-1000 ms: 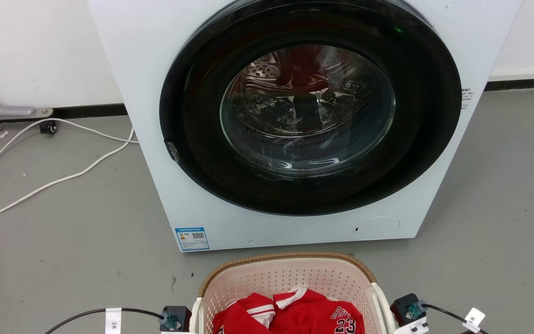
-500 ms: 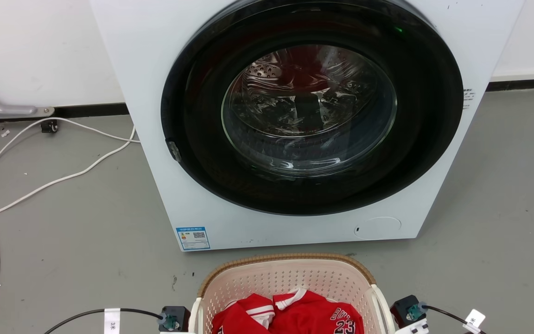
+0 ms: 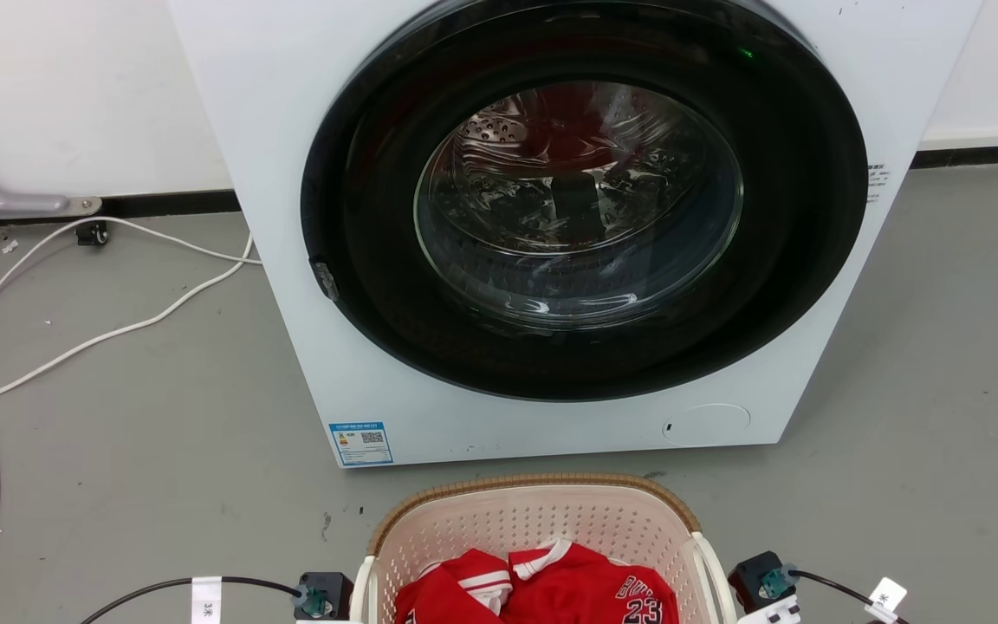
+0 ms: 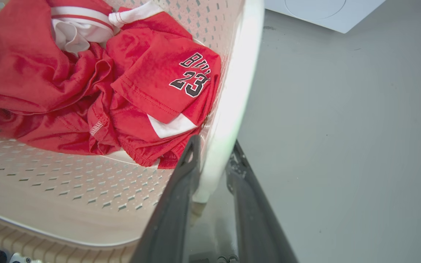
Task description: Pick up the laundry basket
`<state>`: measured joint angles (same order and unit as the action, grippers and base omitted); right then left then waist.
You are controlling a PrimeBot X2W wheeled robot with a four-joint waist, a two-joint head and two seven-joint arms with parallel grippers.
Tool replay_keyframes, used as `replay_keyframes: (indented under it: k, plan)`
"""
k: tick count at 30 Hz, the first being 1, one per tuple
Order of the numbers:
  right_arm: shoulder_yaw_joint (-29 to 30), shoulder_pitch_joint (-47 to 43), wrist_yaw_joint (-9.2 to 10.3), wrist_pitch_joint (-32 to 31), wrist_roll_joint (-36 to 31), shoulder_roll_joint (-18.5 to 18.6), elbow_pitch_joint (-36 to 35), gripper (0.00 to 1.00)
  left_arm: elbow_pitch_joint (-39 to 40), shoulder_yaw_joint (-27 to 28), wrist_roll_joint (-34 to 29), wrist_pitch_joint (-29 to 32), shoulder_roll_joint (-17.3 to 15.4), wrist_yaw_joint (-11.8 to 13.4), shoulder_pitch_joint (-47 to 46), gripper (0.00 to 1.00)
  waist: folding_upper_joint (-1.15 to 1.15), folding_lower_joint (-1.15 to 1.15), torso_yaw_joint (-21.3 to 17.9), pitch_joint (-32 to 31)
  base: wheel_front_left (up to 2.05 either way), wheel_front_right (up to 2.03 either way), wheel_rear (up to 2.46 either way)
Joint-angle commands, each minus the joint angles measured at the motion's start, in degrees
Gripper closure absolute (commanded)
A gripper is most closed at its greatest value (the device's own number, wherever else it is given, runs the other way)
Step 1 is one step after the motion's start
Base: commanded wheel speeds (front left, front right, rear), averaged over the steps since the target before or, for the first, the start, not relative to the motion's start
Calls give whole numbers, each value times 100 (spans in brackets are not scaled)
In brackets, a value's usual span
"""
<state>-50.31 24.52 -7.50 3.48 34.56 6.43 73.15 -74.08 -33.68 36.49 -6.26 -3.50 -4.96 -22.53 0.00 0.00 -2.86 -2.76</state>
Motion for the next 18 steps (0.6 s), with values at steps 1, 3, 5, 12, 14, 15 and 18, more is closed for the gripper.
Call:
replay_keyframes:
  k: [1,3,5,12,14,15,18]
  plan:
    - [-62,35,2,-14,4,73,37,100,44,-12,21,-49,-52,-1,-21,100,0,0,1,-1,0,0,0]
    - [-102,39,2,-15,42,73,40,100,44,-18,32,-49,-54,2,-22,100,0,0,2,-4,0,0,0]
    - [-141,41,2,-10,84,73,42,100,44,-24,44,-48,-58,3,-17,100,0,0,-1,-7,0,0,0]
    - [-251,68,2,30,208,72,51,100,44,-47,63,-76,-72,11,-23,100,0,0,-14,-9,0,0,0]
    - [-284,79,2,27,243,74,53,100,44,-53,79,-68,-72,8,-21,100,0,0,-17,-9,0,0,0]
    - [-300,85,2,29,256,74,54,100,44,-57,85,-63,-73,6,-20,100,0,0,-19,-8,0,0,0]
    - [-344,97,2,38,305,74,57,100,44,-66,93,-52,-74,2,-16,100,0,0,-22,-5,0,0,0]
